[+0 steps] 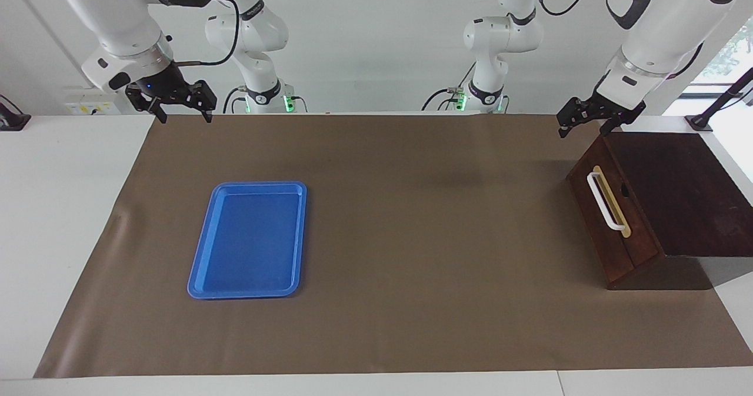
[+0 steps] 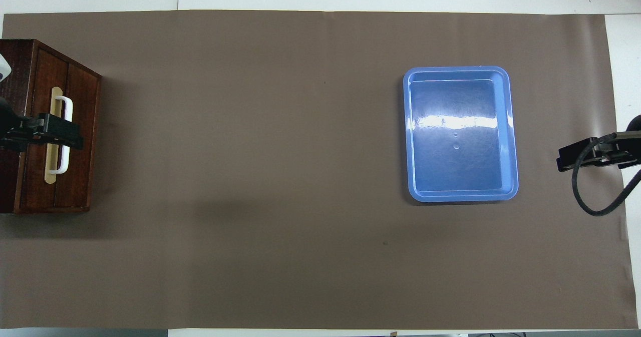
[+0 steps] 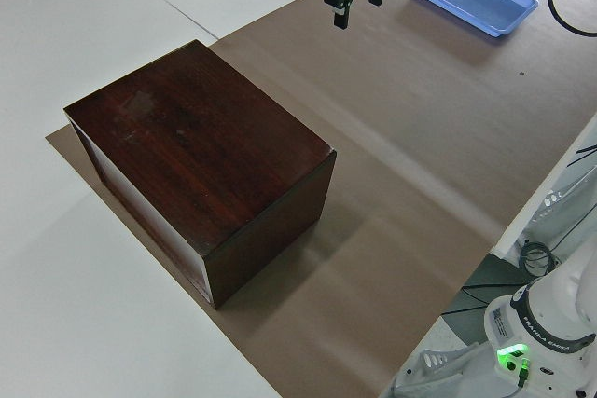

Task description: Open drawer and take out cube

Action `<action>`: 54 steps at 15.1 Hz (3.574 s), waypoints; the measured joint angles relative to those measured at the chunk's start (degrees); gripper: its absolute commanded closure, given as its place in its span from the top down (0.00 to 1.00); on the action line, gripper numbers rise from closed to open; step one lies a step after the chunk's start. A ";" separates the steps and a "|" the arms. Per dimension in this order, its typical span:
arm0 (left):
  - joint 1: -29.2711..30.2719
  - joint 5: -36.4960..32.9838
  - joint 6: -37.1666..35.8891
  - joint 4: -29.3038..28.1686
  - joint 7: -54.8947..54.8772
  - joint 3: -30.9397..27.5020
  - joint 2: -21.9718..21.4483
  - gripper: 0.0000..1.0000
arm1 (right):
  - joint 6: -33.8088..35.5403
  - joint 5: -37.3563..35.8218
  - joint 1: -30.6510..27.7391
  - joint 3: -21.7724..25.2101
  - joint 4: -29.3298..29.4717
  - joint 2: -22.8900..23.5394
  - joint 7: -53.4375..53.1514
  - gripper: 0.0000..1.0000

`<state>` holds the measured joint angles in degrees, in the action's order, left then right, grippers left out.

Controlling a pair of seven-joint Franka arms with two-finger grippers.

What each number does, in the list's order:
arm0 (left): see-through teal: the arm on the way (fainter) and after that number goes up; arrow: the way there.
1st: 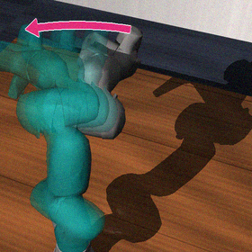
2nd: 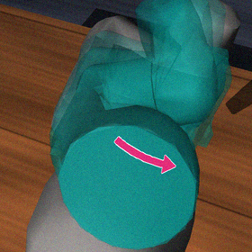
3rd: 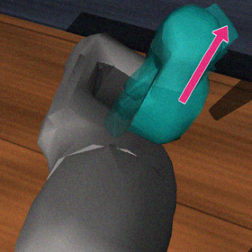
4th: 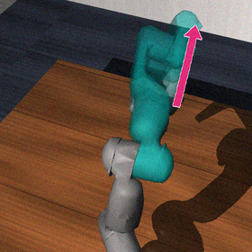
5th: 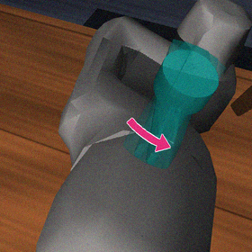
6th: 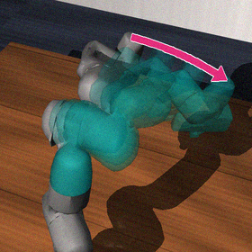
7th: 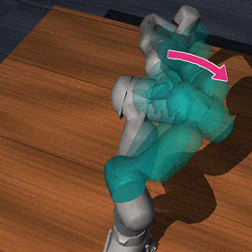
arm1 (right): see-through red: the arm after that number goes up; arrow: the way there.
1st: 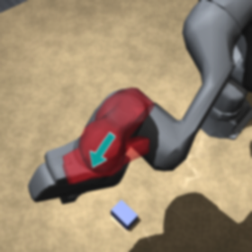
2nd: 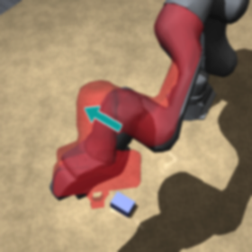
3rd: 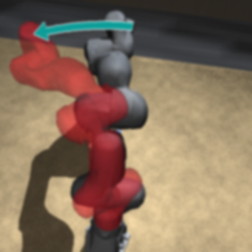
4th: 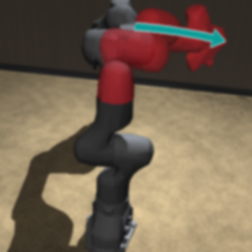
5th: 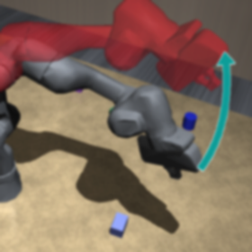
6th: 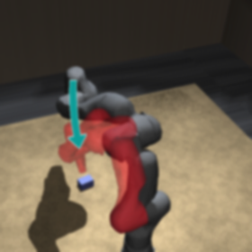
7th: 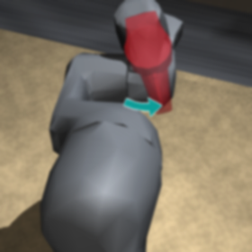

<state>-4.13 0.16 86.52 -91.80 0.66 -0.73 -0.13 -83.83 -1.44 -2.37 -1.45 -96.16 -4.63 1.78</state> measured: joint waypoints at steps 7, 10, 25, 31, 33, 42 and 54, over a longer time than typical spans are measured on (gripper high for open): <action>0.00 0.00 0.15 0.00 -0.01 -0.01 0.07 1.00 | 0.00 0.34 0.00 0.00 0.00 0.01 0.00 1.00; 0.00 0.00 1.76 -0.17 -0.02 -0.05 0.40 1.00 | 0.07 0.34 -0.02 0.01 -0.08 0.02 -0.11 1.00; -1.55 -19.42 26.56 -13.33 -0.16 -0.01 8.12 1.00 | -7.02 2.23 -0.02 0.38 -1.13 1.24 -30.91 1.00; -0.64 -24.05 32.14 -17.98 2.79 -0.39 8.36 1.00 | -8.29 10.39 0.05 0.05 -3.96 1.54 -56.24 0.99; -0.64 -24.79 32.75 -18.69 3.89 -0.36 8.40 1.00 | -8.50 13.46 0.12 -0.04 -4.90 1.93 -63.43 0.99; -0.66 -27.54 34.02 -19.76 8.04 -0.19 10.35 1.00 | -13.64 24.15 4.56 -0.13 -5.92 6.33 -81.23 1.00; -2.33 -27.78 37.71 -20.31 13.85 0.42 10.52 1.00 | -23.83 41.21 9.47 -0.19 -7.27 12.34 -75.25 1.00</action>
<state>-6.46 -27.61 124.23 -112.11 14.51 -0.31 10.39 -107.65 39.77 7.10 -1.64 -103.43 7.72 -73.47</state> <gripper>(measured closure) 0.000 0.000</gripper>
